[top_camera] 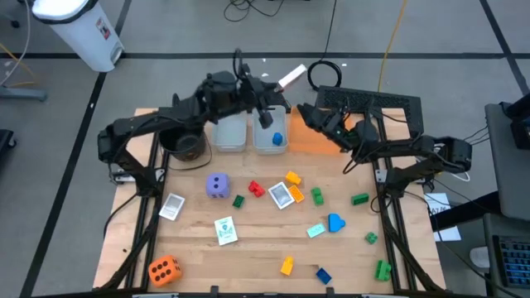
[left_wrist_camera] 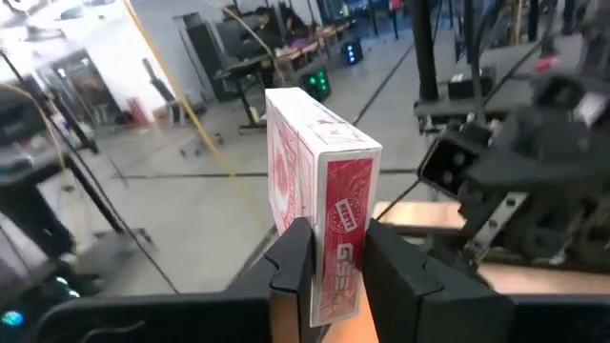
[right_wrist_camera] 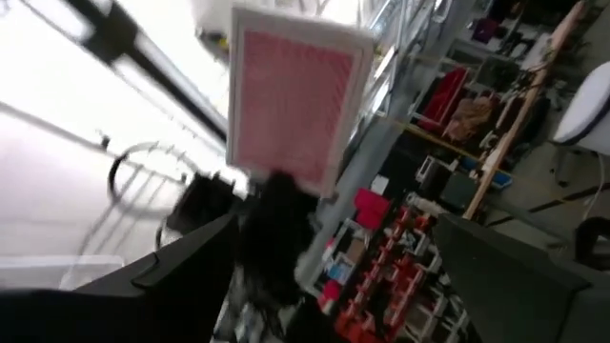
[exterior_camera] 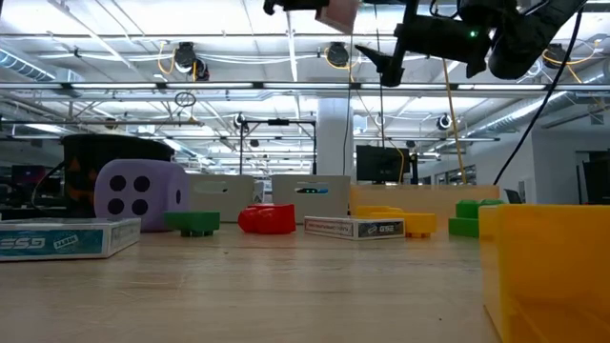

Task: Pick & Place Toys
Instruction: Put the red playing card into the orange bin

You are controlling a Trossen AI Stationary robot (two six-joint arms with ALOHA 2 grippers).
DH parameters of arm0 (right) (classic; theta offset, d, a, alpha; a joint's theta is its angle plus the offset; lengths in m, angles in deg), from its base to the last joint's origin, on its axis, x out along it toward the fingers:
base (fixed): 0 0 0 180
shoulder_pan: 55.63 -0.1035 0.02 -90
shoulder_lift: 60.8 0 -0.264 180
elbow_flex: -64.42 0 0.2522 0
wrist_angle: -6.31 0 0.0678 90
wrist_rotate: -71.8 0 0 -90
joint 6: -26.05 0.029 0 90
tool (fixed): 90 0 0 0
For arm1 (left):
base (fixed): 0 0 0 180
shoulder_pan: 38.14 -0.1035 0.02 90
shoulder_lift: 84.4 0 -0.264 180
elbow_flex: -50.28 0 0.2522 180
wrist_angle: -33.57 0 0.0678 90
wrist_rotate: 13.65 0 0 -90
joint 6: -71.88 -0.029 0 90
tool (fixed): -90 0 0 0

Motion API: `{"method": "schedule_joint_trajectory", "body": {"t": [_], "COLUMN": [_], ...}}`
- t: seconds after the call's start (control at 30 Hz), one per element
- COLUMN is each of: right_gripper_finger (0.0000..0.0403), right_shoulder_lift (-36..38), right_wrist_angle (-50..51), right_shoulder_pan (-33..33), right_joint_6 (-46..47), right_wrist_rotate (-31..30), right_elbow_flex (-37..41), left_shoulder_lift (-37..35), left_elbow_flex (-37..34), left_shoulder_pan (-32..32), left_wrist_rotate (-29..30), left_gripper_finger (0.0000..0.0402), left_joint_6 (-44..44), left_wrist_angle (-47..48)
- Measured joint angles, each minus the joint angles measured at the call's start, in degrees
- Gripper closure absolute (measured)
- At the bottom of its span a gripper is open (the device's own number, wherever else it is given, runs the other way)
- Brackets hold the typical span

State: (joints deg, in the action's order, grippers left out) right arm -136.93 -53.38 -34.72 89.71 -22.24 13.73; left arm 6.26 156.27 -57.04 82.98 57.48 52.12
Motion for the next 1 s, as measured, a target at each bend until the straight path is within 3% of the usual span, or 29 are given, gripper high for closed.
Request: {"method": "schedule_joint_trajectory", "body": {"t": [0.17, 0.3, 0.5, 0.77, 1.0], "right_gripper_finger": [0.0058, 0.0061, 0.0061, 0.0062, 0.0062], "right_shoulder_lift": [1.76, 3.58, 5.91, 8.62, 9.76], "right_wrist_angle": [-0.04, 0.21, 6.49, 18.74, 22.55], "right_shoulder_pan": [0.82, 0.85, 0.85, 0.85, 0.85], "right_joint_6": [-5.37, -7.91, -10.47, -12.76, -15.53], "right_wrist_rotate": [8.34, 10.73, 7.96, 2.62, 2.36], "right_elbow_flex": [0.00, 0.00, -0.04, -0.04, -0.04], "left_shoulder_lift": [-2.95, -4.80, -5.25, -5.28, -4.85], "left_elbow_flex": [0.37, 0.37, 0.36, 0.34, 0.34], "left_shoulder_pan": [-4.19, -7.48, -10.45, -11.40, -13.15], "left_wrist_rotate": [-8.21, -15.14, -22.26, -23.34, -27.53], "left_gripper_finger": [0.0339, 0.0333, 0.0338, 0.0334, 0.0334], "left_joint_6": [8.62, 13.89, 18.46, 19.13, 21.27], "left_wrist_angle": [4.92, 8.92, 12.62, 14.00, 16.43]}}
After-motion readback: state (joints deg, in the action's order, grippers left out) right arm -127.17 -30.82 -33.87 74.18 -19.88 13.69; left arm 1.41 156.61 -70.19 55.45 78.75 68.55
